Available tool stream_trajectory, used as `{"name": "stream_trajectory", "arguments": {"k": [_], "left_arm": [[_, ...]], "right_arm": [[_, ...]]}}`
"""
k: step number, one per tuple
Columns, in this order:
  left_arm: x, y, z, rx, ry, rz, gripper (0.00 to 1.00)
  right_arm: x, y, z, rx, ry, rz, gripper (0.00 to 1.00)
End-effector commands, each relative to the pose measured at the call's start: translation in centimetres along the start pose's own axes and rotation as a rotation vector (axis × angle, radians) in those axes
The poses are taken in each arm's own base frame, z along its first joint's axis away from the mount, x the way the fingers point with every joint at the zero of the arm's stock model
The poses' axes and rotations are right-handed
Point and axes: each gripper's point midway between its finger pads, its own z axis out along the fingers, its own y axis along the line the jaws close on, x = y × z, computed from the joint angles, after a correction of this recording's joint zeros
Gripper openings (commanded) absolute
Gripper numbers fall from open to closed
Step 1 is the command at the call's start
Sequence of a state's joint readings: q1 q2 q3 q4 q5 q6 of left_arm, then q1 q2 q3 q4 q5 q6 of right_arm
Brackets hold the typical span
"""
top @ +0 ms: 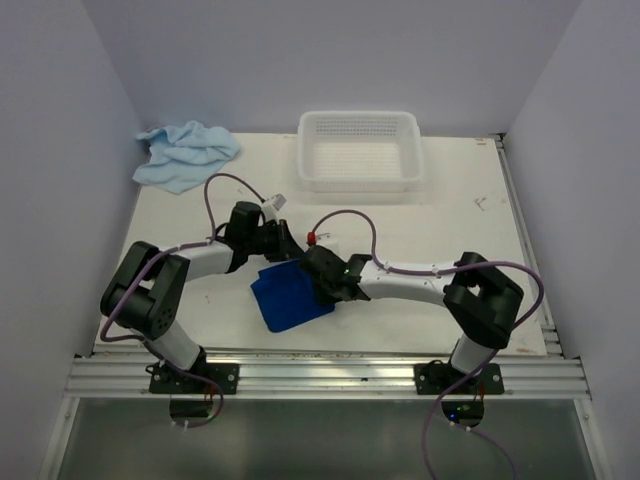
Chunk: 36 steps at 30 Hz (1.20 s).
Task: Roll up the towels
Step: Roll the towel
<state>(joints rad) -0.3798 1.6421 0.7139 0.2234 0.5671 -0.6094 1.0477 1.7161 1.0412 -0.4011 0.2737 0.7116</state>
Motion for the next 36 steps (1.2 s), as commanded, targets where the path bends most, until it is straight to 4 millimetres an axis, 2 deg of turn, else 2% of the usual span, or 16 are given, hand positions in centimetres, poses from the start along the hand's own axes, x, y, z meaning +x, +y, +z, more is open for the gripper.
{"name": "stream_trajectory", "arguments": {"k": [1, 4, 6, 7, 9, 10, 12, 13, 21, 26, 28, 32, 36], "left_arm": [[-3.2, -1.9, -1.3, 0.015, -0.08, 0.023, 0.15], [-3.9, -2.9, -1.8, 0.039, -0.097, 0.021, 0.3], [-4.2, -3.5, -2.0, 0.052, -0.105, 0.024, 0.35], [-4.3, -3.7, -2.1, 0.058, -0.107, 0.02, 0.41], [-4.3, -4.0, -2.3, 0.071, -0.106, 0.016, 0.48], [-4.3, -4.2, -2.3, 0.078, -0.106, 0.01, 0.64], [-4.1, -4.5, -2.3, 0.098, -0.097, 0.004, 0.76], [-4.2, -4.8, -2.4, 0.113, -0.102, 0.001, 0.99], [-3.5, -5.8, -3.0, 0.146, -0.093, -0.02, 0.99], [-2.4, -5.8, -3.1, 0.149, -0.081, -0.048, 0.99], [-2.7, -6.1, -3.4, 0.168, -0.107, -0.064, 1.0], [-2.0, -5.8, -3.0, 0.2, -0.066, -0.098, 1.0], [-2.7, -6.7, -3.3, 0.209, -0.084, -0.09, 0.99]], "right_arm": [[0.2, -3.2, -1.3, 0.194, 0.025, -0.112, 0.0], [-0.1, -3.4, -1.8, 0.25, 0.015, -0.179, 0.0], [-0.7, -3.4, -2.0, 0.271, -0.001, -0.204, 0.0], [-0.4, -3.4, -2.2, 0.281, 0.001, -0.224, 0.0], [-0.8, -3.3, -2.4, 0.3, -0.016, -0.245, 0.0], [-0.5, -3.4, -2.4, 0.313, -0.011, -0.264, 0.0], [-0.7, -3.4, -2.5, 0.33, -0.017, -0.288, 0.0], [-0.6, -3.5, -2.6, 0.352, -0.023, -0.308, 0.0], [-1.4, -2.5, -3.1, 0.435, -0.076, -0.397, 0.0], [-0.7, -1.5, -2.8, 0.457, -0.098, -0.434, 0.0], [-0.4, -1.1, -2.7, 0.451, -0.108, -0.432, 0.0], [-0.5, -0.5, -2.9, 0.469, -0.132, -0.457, 0.0], [-0.9, -0.1, -3.3, 0.522, -0.149, -0.513, 0.0]]}}
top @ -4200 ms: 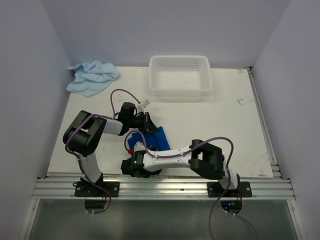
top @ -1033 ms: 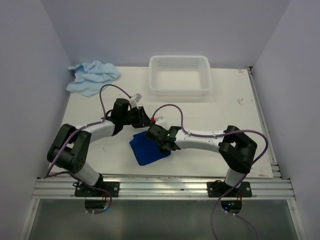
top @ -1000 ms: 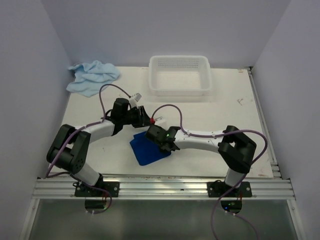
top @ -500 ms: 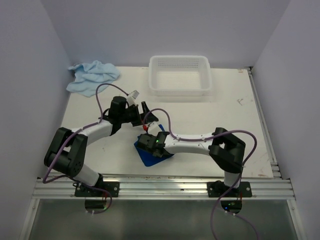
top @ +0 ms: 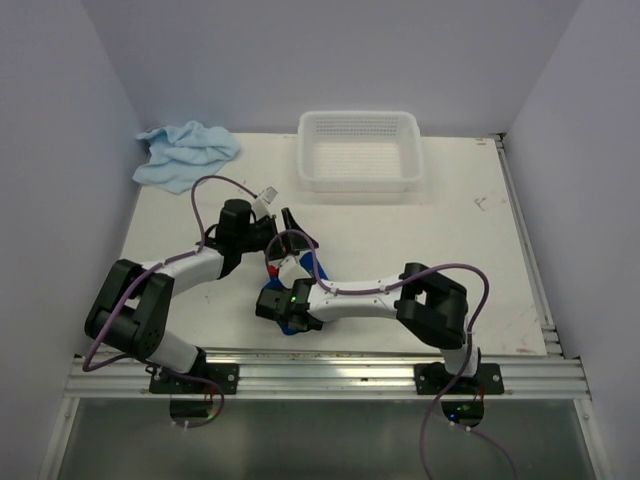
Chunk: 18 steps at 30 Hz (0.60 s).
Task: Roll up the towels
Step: Roll the towel
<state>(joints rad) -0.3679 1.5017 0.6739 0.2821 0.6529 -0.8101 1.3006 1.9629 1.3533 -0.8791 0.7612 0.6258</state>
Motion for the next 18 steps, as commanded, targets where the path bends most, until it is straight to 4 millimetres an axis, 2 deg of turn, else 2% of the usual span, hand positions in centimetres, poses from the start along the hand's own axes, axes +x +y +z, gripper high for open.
{"name": "stream_trajectory", "arguments": {"k": [1, 4, 11, 18], "left_arm": [[-1.1, -2.2, -0.2, 0.067, -0.02, 0.039, 0.99], [-0.7, -2.8, 0.1, 0.06, 0.002, 0.056, 0.99], [1.0, -1.0, 0.1, 0.009, 0.04, 0.054, 1.0], [2.4, 0.3, 0.5, -0.022, 0.068, 0.057, 0.98]], "right_arm": [[-1.8, -0.6, -0.8, 0.09, -0.061, -0.024, 0.0], [-2.3, -0.6, -1.0, 0.13, -0.071, -0.068, 0.0], [-2.9, -0.4, -1.7, 0.219, -0.087, -0.164, 0.0], [-2.4, -0.2, -1.0, 0.309, -0.062, -0.285, 0.0]]}}
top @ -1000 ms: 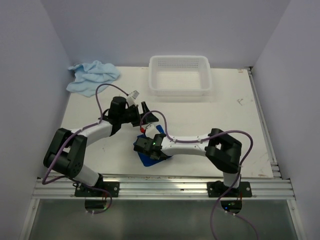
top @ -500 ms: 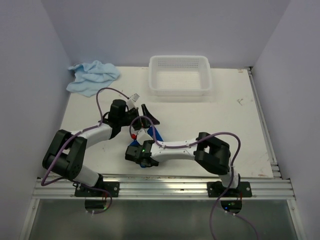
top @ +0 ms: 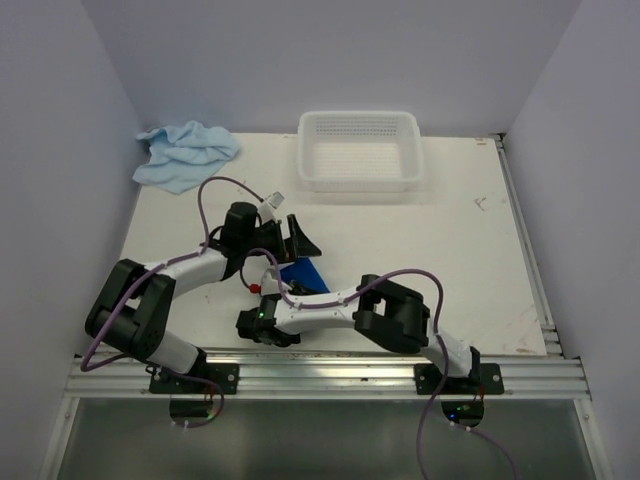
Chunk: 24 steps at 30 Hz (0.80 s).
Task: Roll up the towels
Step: Roll the towel
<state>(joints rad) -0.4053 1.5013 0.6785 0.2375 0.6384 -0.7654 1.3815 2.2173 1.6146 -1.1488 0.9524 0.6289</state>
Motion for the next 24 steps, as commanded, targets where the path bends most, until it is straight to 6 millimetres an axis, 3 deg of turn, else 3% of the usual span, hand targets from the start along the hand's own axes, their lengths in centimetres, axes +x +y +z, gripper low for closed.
{"name": "stream_trajectory", "arguments": {"k": [1, 8, 14, 18, 24], "left_arm": [[1.1, 0.4, 0.2, -0.008, 0.028, 0.025, 0.95], [1.6, 1.1, 0.4, -0.018, 0.029, 0.019, 0.75], [0.1, -0.8, 0.4, 0.013, 0.001, 0.057, 0.61], [0.1, -1.6, 0.2, 0.036, 0.009, 0.047, 0.44], [-0.5, -2.7, -0.8, 0.032, -0.001, 0.087, 0.35]], "right_arm": [[-0.5, -1.3, -0.2, 0.102, -0.02, -0.059, 0.0], [-0.2, -0.4, 0.2, 0.109, -0.005, -0.105, 0.0], [0.1, 0.3, 0.5, 0.119, 0.013, -0.163, 0.0], [0.2, 0.6, 0.6, 0.118, 0.021, -0.18, 0.0], [0.5, 1.1, 0.8, 0.104, 0.032, -0.183, 0.0]]}}
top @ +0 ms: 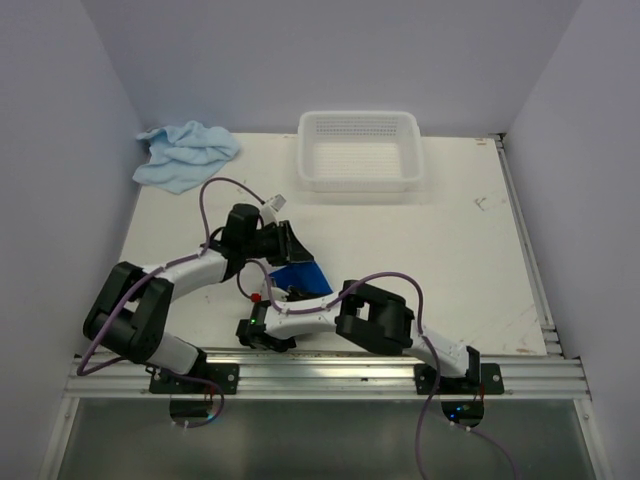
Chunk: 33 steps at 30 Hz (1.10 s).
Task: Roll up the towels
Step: Roll the towel
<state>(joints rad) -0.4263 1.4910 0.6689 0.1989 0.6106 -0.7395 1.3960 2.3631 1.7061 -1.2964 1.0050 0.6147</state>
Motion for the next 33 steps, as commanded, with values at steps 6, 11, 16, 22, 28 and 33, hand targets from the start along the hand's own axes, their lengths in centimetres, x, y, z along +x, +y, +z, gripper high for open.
{"name": "stream_trajectory", "arguments": {"k": [6, 11, 16, 22, 28, 33], "left_arm": [[-4.4, -1.7, -2.3, -0.077, -0.095, 0.177, 0.31], [-6.0, -0.4, -3.7, -0.211, -0.128, 0.23, 0.3], [-4.7, -3.4, -3.2, -0.018, -0.084, 0.223, 0.22], [-1.4, -4.9, -0.8, 0.239, 0.023, 0.157, 0.0], [-0.2, -5.7, 1.8, 0.184, 0.071, 0.286, 0.0], [2.0, -0.6, 3.7, 0.032, 0.151, 0.241, 0.0]], "right_arm": [[-0.5, 1.1, -0.1, -0.025, -0.005, 0.015, 0.0], [-0.4, 1.4, -0.1, -0.036, 0.001, 0.016, 0.0], [-0.3, 1.8, 0.0, -0.04, 0.007, 0.007, 0.0], [0.0, 1.9, 0.2, -0.038, 0.022, -0.01, 0.0], [0.3, 2.1, 0.3, -0.037, 0.028, -0.022, 0.0], [0.5, 2.0, 0.3, -0.036, 0.034, -0.025, 0.0]]}}
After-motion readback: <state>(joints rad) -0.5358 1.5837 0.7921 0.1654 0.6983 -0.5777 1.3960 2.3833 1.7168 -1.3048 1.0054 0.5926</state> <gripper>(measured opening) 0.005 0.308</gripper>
